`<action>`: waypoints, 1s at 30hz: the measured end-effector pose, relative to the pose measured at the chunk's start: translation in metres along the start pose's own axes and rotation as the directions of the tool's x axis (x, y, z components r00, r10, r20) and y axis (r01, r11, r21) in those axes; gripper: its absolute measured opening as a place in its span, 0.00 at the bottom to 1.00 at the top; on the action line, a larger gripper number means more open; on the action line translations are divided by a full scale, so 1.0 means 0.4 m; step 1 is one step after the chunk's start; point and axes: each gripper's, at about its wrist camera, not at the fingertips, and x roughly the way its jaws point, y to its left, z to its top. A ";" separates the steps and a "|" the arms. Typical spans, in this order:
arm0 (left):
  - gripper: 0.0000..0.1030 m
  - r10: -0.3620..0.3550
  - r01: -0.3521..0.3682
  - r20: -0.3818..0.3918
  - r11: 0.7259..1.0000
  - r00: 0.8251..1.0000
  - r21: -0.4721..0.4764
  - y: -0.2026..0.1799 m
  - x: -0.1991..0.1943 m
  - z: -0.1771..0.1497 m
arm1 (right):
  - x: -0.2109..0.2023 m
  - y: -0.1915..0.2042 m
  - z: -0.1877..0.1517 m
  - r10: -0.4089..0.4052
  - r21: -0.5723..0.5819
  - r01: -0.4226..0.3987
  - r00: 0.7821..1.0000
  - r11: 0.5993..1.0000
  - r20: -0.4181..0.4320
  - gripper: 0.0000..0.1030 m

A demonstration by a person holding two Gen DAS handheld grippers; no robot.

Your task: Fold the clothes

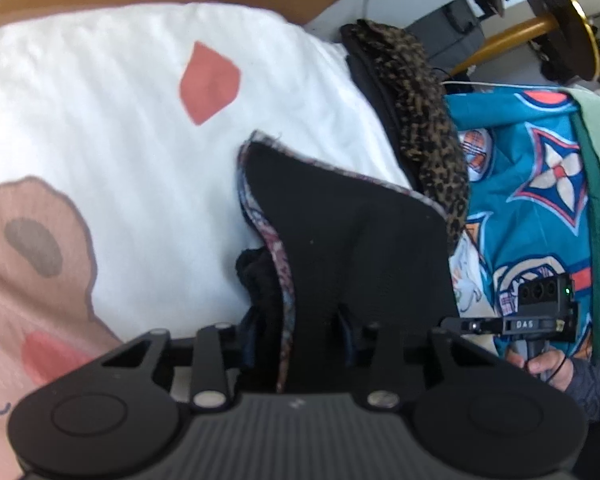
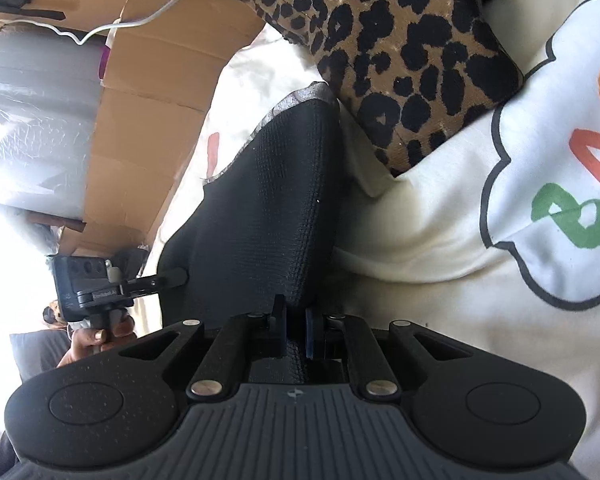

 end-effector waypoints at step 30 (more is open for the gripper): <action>0.44 -0.037 0.033 -0.076 0.998 0.996 -0.059 0.037 0.073 0.025 | 0.072 -0.042 -0.020 -0.019 0.115 0.014 0.999 0.993 0.039 0.19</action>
